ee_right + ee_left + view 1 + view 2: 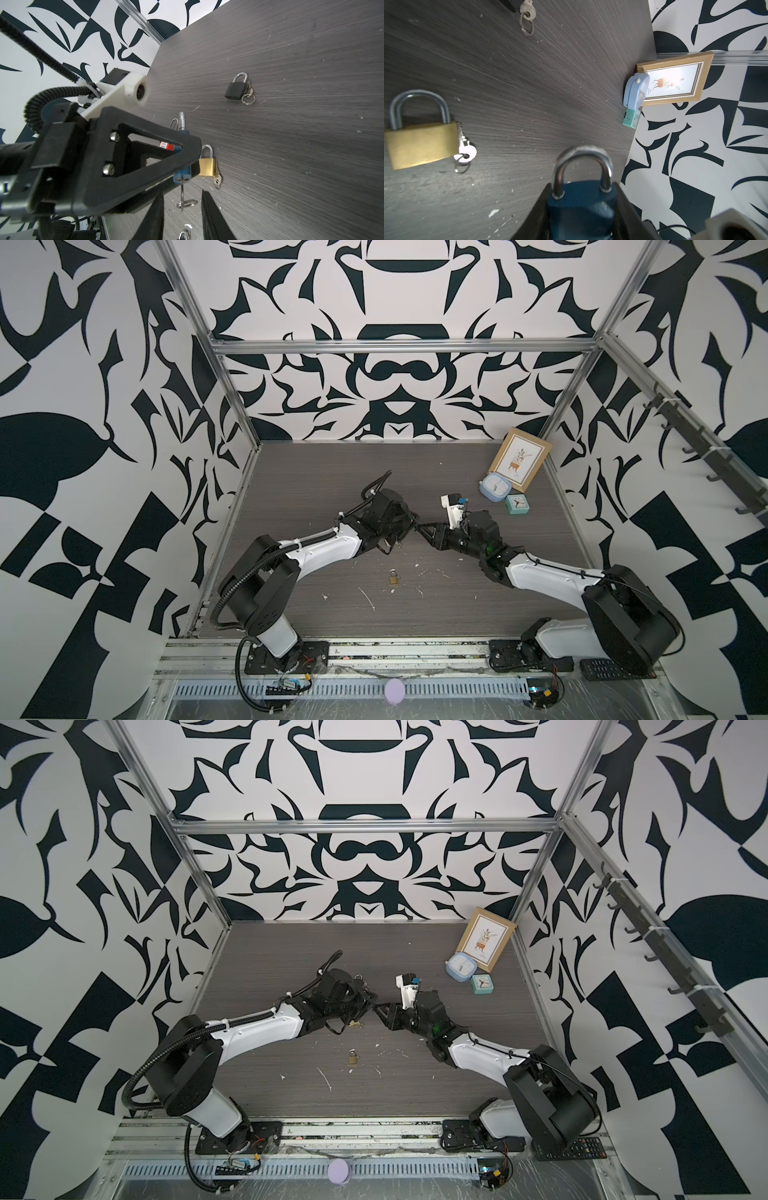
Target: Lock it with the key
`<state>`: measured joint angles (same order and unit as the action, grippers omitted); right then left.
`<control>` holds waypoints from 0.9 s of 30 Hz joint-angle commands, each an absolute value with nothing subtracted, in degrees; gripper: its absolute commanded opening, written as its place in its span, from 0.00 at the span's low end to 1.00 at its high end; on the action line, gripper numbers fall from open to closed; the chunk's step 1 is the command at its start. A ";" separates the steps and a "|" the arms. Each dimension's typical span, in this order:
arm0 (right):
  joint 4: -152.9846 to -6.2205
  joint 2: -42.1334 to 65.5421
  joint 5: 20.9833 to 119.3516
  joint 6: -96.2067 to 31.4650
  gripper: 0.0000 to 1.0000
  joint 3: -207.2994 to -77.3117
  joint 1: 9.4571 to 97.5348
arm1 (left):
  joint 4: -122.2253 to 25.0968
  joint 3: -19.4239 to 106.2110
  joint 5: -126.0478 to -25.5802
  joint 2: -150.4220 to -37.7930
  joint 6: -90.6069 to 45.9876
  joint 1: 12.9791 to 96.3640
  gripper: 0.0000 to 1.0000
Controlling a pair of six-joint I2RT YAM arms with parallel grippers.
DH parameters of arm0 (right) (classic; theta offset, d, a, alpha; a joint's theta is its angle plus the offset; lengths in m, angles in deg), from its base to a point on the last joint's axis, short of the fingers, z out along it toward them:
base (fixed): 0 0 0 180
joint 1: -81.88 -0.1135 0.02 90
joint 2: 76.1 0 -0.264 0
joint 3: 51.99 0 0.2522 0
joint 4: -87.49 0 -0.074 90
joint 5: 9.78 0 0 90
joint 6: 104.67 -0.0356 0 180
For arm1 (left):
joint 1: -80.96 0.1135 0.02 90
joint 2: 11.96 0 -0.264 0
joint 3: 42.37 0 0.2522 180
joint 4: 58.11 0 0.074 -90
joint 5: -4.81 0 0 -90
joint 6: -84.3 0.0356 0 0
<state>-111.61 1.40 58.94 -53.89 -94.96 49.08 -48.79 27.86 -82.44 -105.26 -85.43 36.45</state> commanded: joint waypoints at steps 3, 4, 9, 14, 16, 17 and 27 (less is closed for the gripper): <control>-115.14 2.44 57.98 -54.46 0.29 -97.46 48.62 | -50.04 29.93 -82.41 -104.67 -86.23 36.76 0.00; -115.27 2.72 57.86 -54.41 0.28 -97.55 48.62 | -50.02 29.78 -82.48 -104.62 -86.24 36.83 0.00; -115.73 3.63 57.78 -54.59 0.23 -97.88 48.41 | -50.06 29.76 -82.39 -104.53 -86.43 36.76 0.00; -115.93 3.84 58.32 -54.49 0.15 -97.92 48.47 | -50.05 29.71 -82.11 -104.59 -86.67 36.83 0.00; -115.93 4.04 58.17 -54.48 0.12 -98.05 48.44 | -50.14 29.59 -82.11 -104.63 -86.69 36.78 0.00; -116.01 4.20 58.16 -54.51 0.10 -98.14 48.40 | -50.14 29.60 -82.11 -104.62 -86.73 36.82 0.00; -116.62 5.16 56.87 -54.85 0.00 -98.38 48.36 | -50.75 29.66 -82.13 -105.00 -86.55 36.84 0.00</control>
